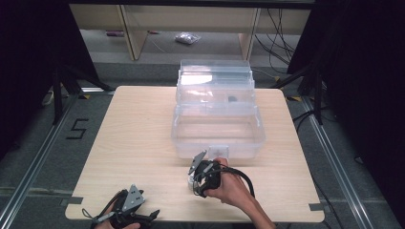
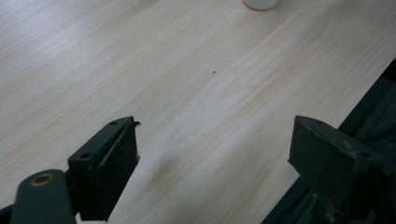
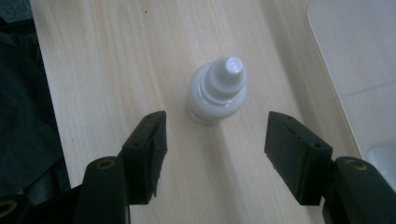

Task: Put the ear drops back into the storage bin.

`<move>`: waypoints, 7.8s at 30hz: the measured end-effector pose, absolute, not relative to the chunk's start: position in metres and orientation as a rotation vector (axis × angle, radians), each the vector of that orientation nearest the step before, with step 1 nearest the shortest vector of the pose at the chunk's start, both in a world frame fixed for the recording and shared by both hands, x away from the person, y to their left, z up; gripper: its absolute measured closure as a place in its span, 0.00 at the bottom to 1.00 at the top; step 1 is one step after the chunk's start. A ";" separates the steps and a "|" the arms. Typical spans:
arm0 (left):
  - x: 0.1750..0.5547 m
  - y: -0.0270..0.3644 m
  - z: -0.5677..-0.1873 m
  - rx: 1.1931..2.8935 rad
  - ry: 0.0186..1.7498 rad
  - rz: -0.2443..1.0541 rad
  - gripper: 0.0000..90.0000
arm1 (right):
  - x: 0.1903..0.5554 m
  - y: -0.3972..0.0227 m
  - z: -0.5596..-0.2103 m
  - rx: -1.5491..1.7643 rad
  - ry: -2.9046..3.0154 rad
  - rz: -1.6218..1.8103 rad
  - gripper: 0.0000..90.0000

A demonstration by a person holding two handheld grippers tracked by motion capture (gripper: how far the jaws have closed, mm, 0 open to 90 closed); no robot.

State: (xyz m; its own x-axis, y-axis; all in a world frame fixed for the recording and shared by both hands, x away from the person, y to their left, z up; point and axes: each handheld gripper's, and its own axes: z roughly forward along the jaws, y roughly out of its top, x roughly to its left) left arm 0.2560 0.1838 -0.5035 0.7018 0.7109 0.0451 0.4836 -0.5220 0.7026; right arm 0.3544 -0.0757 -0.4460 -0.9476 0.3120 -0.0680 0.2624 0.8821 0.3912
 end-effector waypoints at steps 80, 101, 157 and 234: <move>0.256 0.184 -0.503 2.226 0.897 0.430 0.17 | 0.382 -0.094 -0.398 0.486 3.011 0.344 0.67; 0.257 0.184 -0.504 2.225 0.903 0.432 0.17 | 0.388 -0.146 -0.347 0.630 2.984 0.388 0.67; 0.259 0.185 -0.504 2.212 0.907 0.414 0.17 | 0.509 -0.199 -0.354 1.069 2.850 0.258 0.67; 0.260 0.185 -0.506 2.233 0.899 0.390 0.17 | 0.535 -0.205 -0.437 1.224 2.890 0.091 0.64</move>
State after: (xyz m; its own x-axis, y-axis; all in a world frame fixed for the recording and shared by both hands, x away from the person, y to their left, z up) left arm 0.2597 0.1845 -0.5056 0.7154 0.6985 0.0199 0.4917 -0.5235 0.6959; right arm 0.5346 -0.2046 -0.4366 -0.6961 0.7176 0.0208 0.7175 0.6944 0.0538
